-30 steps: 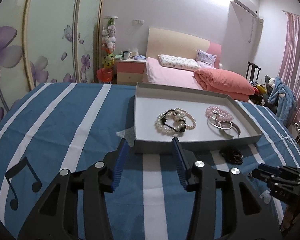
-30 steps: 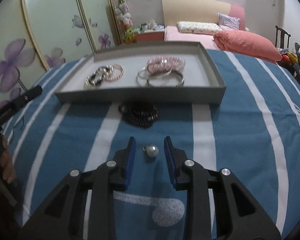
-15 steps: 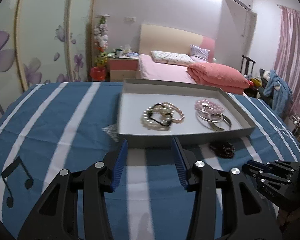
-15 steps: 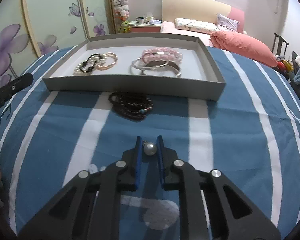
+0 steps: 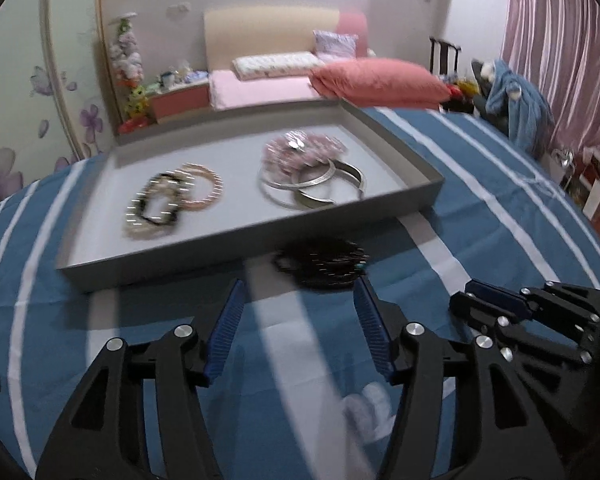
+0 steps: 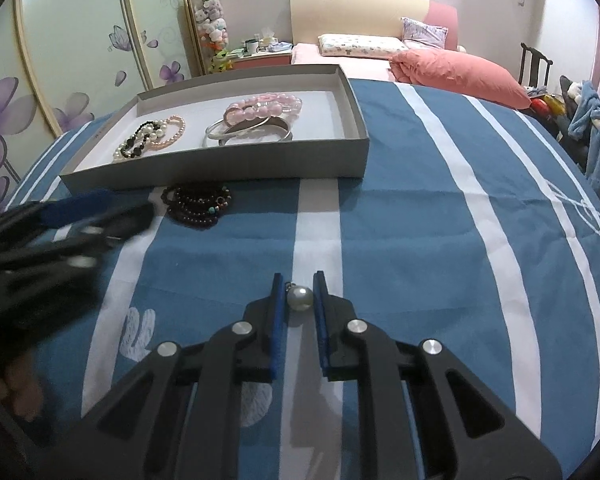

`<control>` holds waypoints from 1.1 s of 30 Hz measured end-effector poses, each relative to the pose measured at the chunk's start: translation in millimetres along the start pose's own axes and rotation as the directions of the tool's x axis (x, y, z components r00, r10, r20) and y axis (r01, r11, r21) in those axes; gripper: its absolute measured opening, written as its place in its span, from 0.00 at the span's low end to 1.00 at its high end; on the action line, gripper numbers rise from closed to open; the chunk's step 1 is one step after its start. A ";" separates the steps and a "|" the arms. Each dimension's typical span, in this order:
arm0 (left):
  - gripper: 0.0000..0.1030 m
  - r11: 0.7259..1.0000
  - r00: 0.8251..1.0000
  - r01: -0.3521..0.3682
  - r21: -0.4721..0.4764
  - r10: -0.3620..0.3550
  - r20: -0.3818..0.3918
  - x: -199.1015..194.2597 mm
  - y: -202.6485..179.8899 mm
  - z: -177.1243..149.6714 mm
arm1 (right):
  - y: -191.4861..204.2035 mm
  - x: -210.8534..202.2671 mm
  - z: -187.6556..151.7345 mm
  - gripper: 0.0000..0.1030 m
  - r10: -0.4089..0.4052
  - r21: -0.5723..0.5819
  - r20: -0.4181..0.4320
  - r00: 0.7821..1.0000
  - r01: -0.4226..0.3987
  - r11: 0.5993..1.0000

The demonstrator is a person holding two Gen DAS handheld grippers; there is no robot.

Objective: Organize jewelry
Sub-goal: 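Move the right tool to another loose pearl while the left tool approaches the dark red beaded bracelet, then grasp the pearl with the right tool while the left tool grasps the dark red beaded bracelet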

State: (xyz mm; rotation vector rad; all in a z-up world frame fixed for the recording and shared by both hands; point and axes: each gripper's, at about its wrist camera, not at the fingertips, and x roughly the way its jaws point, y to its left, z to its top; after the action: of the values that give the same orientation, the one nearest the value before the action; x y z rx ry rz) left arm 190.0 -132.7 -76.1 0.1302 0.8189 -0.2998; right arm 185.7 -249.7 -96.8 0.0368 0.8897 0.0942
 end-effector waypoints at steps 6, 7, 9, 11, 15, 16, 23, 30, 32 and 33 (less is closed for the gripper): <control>0.65 0.999 0.998 -0.031 -0.030 0.030 -0.051 24.3 -10.4 10.7 | -6.0 -2.9 -2.8 0.15 0.031 0.024 0.002 1.000 -0.031 0.999; 0.68 0.999 0.998 -0.044 -0.028 0.043 -0.051 26.4 -12.1 12.1 | -6.1 -2.7 -2.3 0.15 0.032 0.025 0.002 0.999 -0.032 0.999; 0.70 0.998 0.996 -0.062 -0.024 0.061 -0.059 29.9 -15.2 13.1 | -6.5 -3.0 -2.4 0.15 0.033 0.026 0.002 0.999 -0.033 0.999; 0.70 0.997 0.994 -0.073 -0.019 0.071 -0.078 34.7 -18.5 12.8 | -6.0 -2.9 -2.5 0.15 0.033 0.026 0.002 0.999 -0.033 0.999; 0.53 0.996 0.994 -0.082 -0.041 0.078 -0.082 35.3 -17.1 14.6 | -5.7 -3.0 -2.7 0.15 0.028 0.022 0.002 1.000 -0.028 0.999; 0.35 0.996 0.994 -0.086 -0.039 0.083 -0.074 33.6 -16.3 14.7 | -4.5 -3.0 -2.8 0.15 0.025 0.020 0.001 1.000 -0.025 0.999; 0.14 0.994 0.993 -0.088 -0.058 0.083 -0.079 15.4 19.6 -0.1 | 1.2 -1.8 -0.8 0.15 0.016 0.003 -0.002 1.000 -0.016 1.000; 0.14 0.990 0.990 -0.122 -0.073 0.116 -0.075 -19.0 77.2 -37.7 | 28.1 6.4 6.8 0.15 0.056 -0.063 -0.019 0.998 -0.057 0.996; 0.14 0.988 0.989 -0.136 -0.076 0.130 -0.077 -26.9 87.8 -44.3 | 36.5 8.2 9.2 0.15 0.060 -0.081 -0.019 0.998 -0.062 0.995; 0.14 0.987 0.988 -0.139 -0.076 0.133 -0.077 -29.1 90.1 -46.3 | 41.1 9.5 10.3 0.15 0.058 -0.092 -0.017 0.998 -0.059 0.994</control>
State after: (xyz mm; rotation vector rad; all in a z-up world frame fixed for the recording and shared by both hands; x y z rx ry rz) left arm 167.0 -30.3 -86.2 0.1201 0.8876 -0.1337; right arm 196.9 -207.8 -94.7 -0.0244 0.8981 0.1905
